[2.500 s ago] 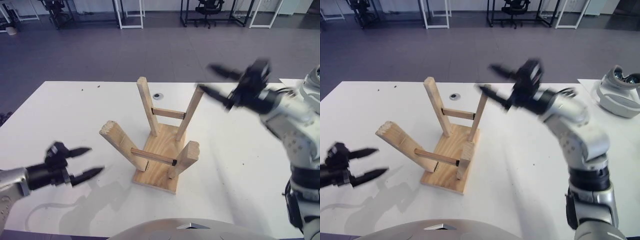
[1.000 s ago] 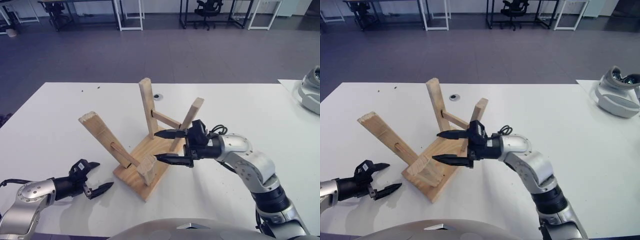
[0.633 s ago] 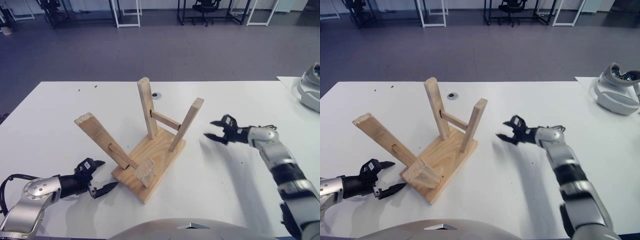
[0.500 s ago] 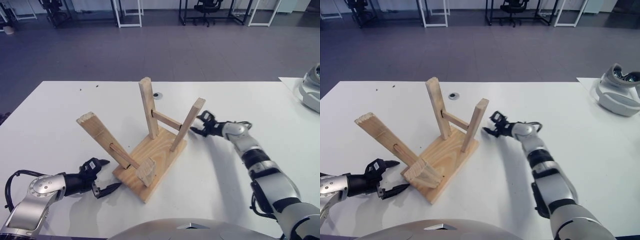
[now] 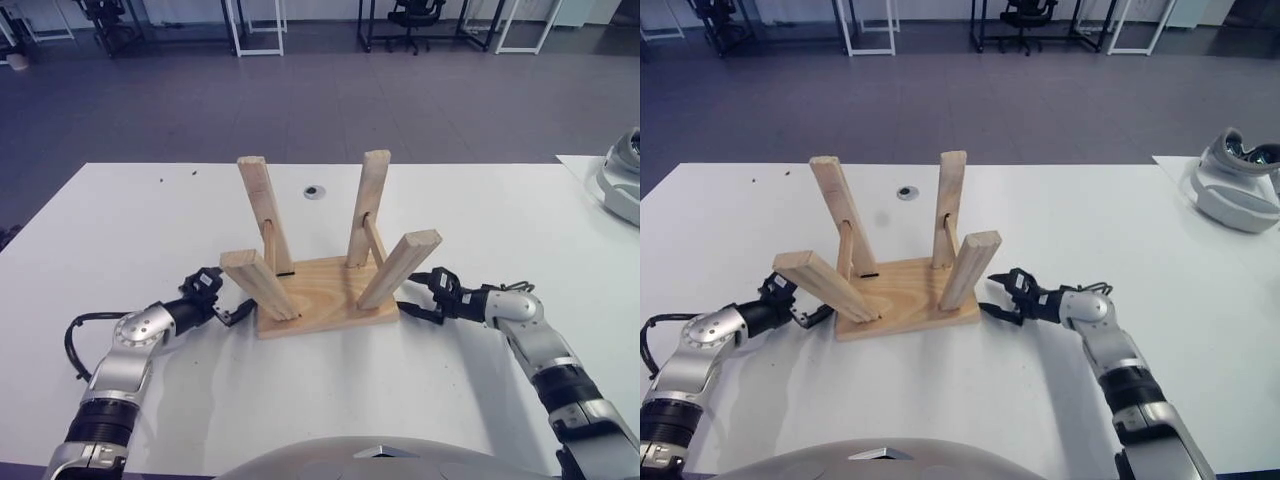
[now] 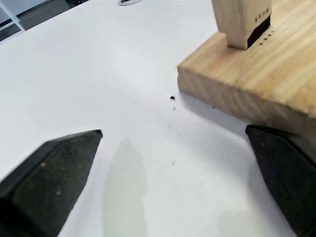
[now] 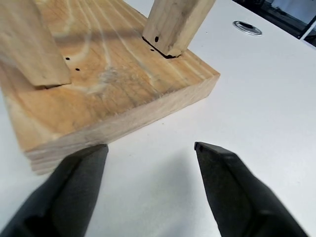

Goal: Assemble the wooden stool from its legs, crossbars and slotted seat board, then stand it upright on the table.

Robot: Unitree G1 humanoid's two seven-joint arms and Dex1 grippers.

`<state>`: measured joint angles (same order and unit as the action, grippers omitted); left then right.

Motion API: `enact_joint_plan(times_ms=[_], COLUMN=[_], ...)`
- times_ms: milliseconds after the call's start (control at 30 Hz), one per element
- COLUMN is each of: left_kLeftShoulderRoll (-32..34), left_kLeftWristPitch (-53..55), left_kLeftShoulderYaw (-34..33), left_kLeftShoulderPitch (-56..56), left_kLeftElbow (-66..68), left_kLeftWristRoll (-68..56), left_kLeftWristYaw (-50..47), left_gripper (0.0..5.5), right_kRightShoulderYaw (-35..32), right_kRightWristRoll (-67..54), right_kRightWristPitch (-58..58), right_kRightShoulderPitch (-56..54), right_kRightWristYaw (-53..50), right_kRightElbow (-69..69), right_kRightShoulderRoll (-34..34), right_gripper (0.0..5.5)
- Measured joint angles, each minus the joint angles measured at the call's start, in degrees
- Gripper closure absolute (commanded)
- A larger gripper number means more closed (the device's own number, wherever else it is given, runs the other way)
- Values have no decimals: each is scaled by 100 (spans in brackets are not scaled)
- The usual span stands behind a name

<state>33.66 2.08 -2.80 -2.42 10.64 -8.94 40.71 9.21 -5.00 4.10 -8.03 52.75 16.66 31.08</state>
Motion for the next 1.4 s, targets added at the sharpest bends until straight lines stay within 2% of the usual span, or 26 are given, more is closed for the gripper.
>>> enact_joint_plan(times_ms=[100,367,433,600,733,933,1033,1100,1233,1400], left_kLeftShoulderRoll=[51,-228,-240,-176,133,687,963,1019,1339,2100], left_kLeftWristPitch=[-11,650,919,2353,3390,3800,3941,3995,3518,2437], left_kLeftShoulderYaw=[-341,221,243,113,-153,-1091,-1254,-1250,-999,-676], left_kLeftShoulderPitch=[-402,-1210,-1288,-1435,-1662,-1497,-1378,-1422,-1582,-1790], left_kLeftElbow=[-244,-1796,-2036,-2939,-3833,-4460,-4749,-4879,-4726,-3460], left_kLeftWristRoll=[50,55,49,-227,-1119,-2001,-2216,-2234,-2013,-883], left_kLeftWristYaw=[-368,-484,-545,-769,-464,-41,136,159,630,1248], left_gripper=[12,12,12,12,12,12,12,12,12,12], right_kRightShoulderYaw=[-53,-37,-35,-78,-687,-2004,-2600,-2770,-2528,-2208], right_kRightWristRoll=[78,108,64,-417,-1012,-2637,-3201,-3327,-2821,-1719], right_kRightWristPitch=[-399,-1189,-1470,-2654,-3707,-4557,-4729,-4790,-4242,-3165], right_kRightShoulderPitch=[456,740,898,1509,1553,1877,1978,2005,2143,2541], right_kRightWristYaw=[-397,-955,-966,-708,-674,150,595,639,720,974], right_kRightElbow=[-720,-1452,-1776,-2985,-3606,-4684,-4893,-4895,-4695,-4042], right_kRightShoulderRoll=[134,145,170,462,777,1472,1826,1879,2038,2454], right_gripper=[220,220,220,220,220,220,220,220,220,220])
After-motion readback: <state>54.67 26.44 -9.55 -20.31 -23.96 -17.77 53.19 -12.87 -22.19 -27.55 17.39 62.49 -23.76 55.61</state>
